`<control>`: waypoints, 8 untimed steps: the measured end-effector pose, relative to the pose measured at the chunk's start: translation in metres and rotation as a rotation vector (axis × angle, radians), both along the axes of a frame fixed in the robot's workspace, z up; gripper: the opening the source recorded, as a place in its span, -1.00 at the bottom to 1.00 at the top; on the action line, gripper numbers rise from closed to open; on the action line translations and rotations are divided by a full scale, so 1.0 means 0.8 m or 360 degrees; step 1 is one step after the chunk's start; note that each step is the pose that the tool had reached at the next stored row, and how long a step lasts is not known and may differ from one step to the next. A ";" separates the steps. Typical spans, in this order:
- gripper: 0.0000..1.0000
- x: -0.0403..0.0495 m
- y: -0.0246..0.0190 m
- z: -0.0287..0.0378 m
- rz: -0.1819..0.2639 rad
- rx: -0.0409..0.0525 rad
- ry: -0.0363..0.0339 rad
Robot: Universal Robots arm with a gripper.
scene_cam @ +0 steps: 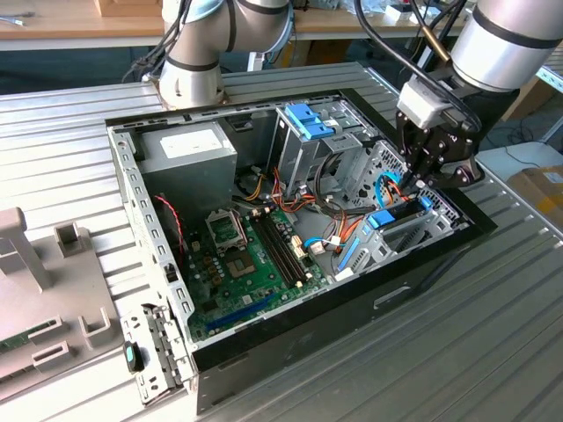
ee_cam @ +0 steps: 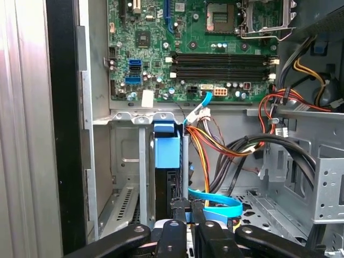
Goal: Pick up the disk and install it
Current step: 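Insert the second disk wire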
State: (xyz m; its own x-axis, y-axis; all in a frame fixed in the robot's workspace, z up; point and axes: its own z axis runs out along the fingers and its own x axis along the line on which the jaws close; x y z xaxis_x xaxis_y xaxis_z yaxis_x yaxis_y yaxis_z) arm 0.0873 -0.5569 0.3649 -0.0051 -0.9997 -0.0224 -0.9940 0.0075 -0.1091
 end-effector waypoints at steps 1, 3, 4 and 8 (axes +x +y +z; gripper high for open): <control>-0.68 -0.002 -0.0014 0.0000 0.0000 0.0002 -0.0011; -0.68 -0.005 -0.0034 0.0000 0.0000 0.0005 -0.0062; -0.68 -0.005 -0.0045 -0.0002 0.0000 0.0006 -0.0070; -0.68 -0.007 -0.0078 -0.0001 -0.0006 0.0005 -0.0071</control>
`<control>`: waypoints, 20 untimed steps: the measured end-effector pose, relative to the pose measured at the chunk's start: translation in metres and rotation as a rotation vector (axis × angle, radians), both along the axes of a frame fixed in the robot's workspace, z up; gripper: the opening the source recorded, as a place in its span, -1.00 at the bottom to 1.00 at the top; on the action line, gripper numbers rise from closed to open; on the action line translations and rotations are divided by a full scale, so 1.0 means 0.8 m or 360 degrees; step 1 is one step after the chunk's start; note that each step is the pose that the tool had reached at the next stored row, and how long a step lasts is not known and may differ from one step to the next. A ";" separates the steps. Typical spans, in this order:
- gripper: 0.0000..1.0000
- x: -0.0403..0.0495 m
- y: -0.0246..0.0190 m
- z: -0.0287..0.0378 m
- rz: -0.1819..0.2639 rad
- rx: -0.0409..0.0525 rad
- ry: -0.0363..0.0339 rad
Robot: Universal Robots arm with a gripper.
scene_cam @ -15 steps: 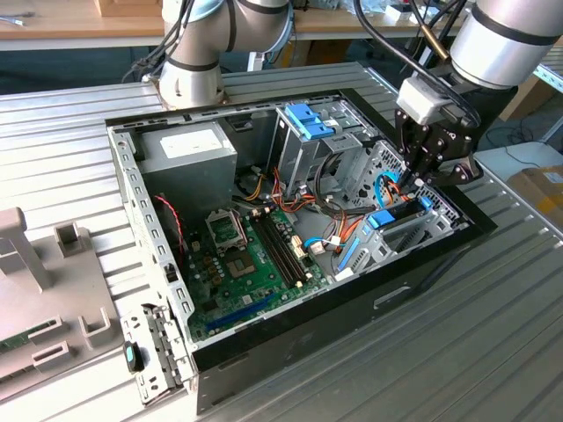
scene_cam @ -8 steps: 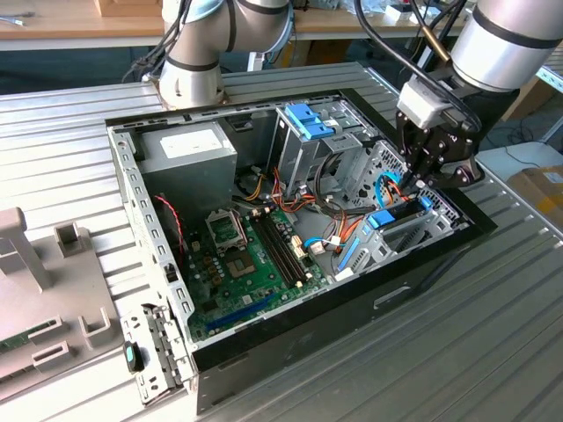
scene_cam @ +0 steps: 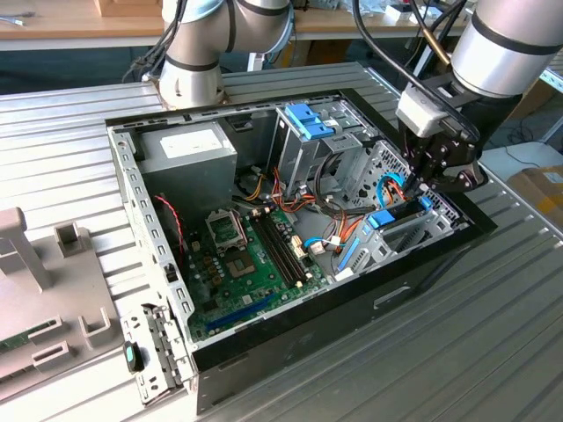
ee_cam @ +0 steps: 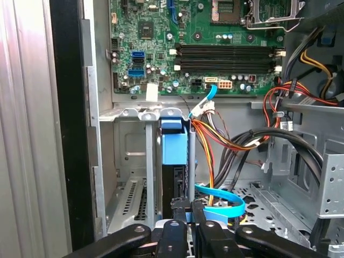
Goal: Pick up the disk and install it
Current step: 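Insert the second disk wire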
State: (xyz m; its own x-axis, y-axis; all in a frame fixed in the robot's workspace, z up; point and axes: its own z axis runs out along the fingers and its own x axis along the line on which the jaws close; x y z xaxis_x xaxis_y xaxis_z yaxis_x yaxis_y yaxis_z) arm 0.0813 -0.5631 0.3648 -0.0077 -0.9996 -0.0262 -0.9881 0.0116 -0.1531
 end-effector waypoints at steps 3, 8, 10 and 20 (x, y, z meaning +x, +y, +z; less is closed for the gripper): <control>-0.68 -0.001 -0.0003 -0.0001 0.0000 0.0000 0.0000; -0.68 -0.003 -0.0006 -0.0047 0.0000 0.0000 0.0000; -0.68 -0.003 -0.0006 -0.0056 0.0000 0.0000 0.0000; -0.68 -0.004 -0.0009 -0.0156 0.0000 0.0000 0.0000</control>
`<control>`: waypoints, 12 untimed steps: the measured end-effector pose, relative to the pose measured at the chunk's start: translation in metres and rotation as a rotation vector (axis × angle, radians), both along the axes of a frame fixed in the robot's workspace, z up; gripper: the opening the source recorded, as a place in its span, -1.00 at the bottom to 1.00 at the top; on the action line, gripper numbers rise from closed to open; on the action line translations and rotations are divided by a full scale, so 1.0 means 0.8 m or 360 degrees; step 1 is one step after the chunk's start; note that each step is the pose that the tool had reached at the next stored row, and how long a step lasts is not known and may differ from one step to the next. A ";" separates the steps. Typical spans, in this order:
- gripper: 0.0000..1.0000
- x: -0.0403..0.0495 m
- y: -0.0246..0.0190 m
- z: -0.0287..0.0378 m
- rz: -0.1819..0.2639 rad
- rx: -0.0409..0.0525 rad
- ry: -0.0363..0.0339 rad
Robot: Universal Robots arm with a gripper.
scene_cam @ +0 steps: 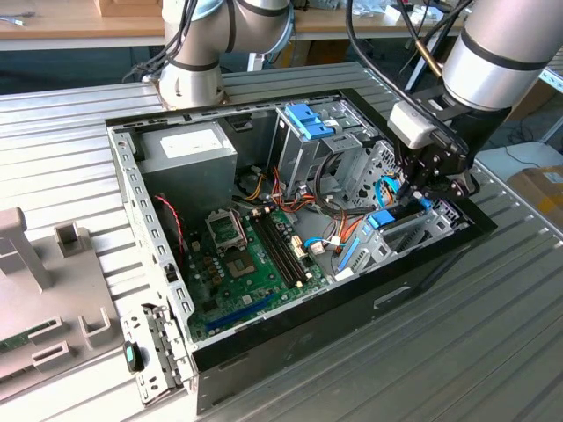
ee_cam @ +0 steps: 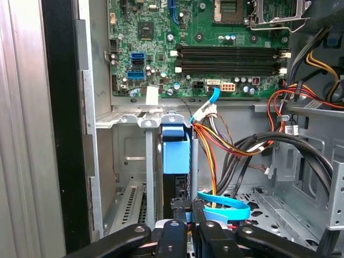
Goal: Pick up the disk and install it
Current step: 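Insert the second disk wire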
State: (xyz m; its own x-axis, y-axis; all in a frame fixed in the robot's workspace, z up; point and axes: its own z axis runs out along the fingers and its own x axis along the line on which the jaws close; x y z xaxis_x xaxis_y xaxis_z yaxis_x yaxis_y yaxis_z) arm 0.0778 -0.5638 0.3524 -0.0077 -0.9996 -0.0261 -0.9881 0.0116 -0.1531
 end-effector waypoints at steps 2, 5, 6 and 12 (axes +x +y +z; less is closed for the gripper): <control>-0.68 0.000 -0.0001 -0.0008 0.0000 0.0000 0.0000; -0.68 0.000 -0.0001 -0.0015 0.0000 0.0000 0.0000; -0.68 0.000 -0.0001 -0.0015 0.0000 0.0000 0.0000; -0.68 0.001 -0.0006 -0.0034 0.0000 0.0000 0.0000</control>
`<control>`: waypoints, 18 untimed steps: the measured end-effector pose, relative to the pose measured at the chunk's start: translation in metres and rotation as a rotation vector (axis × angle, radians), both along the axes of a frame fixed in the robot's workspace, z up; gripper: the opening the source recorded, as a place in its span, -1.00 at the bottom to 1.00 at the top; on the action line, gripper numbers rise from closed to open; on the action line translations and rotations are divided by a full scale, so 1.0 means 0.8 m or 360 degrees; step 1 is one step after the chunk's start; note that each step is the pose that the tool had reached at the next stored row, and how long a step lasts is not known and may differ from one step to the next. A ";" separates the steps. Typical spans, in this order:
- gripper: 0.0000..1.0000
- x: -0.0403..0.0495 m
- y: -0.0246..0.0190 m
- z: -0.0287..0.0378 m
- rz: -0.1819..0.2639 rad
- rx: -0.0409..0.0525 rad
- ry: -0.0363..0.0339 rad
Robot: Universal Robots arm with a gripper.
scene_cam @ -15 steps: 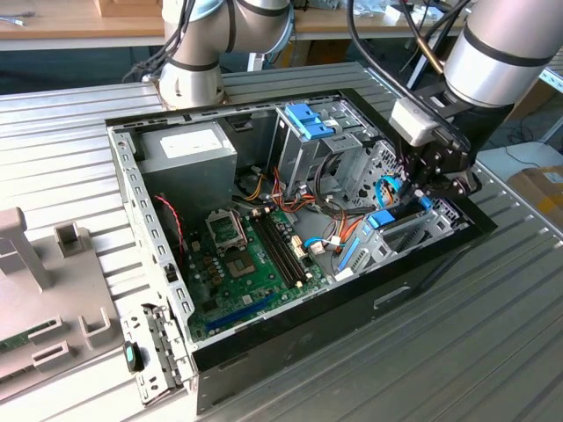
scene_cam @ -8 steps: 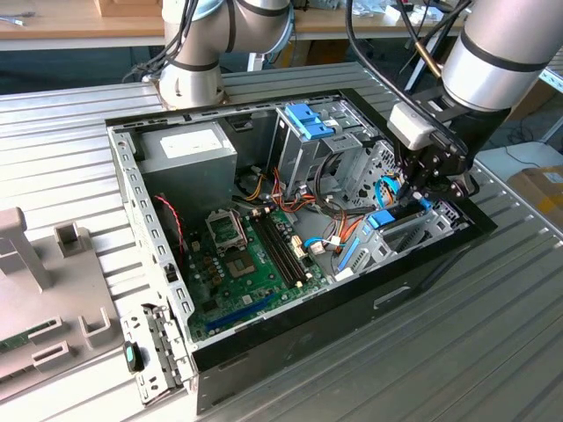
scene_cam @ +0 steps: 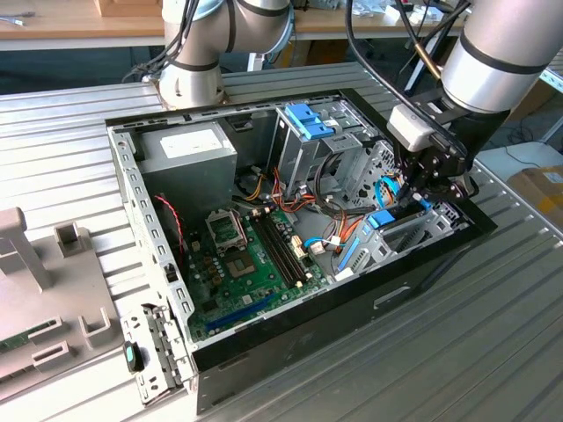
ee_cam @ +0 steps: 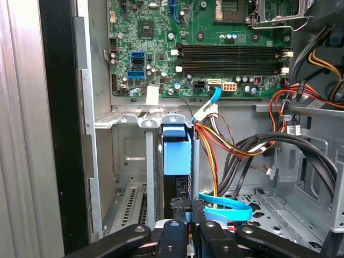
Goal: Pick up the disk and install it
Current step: 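Insert the second disk wire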
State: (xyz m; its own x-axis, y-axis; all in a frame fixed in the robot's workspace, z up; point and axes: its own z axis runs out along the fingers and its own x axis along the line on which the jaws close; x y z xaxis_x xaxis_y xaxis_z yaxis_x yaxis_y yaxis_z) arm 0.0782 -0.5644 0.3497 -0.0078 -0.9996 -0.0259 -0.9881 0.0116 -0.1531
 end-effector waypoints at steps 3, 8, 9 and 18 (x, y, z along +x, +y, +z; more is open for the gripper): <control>-0.68 0.000 -0.0001 -0.0010 0.0000 0.0000 0.0000; -0.68 0.000 -0.0004 -0.0063 0.0000 0.0000 0.0000; -0.68 0.000 -0.0006 -0.0083 0.0000 0.0000 0.0000; -0.68 0.000 -0.0009 -0.0121 0.0000 0.0000 0.0000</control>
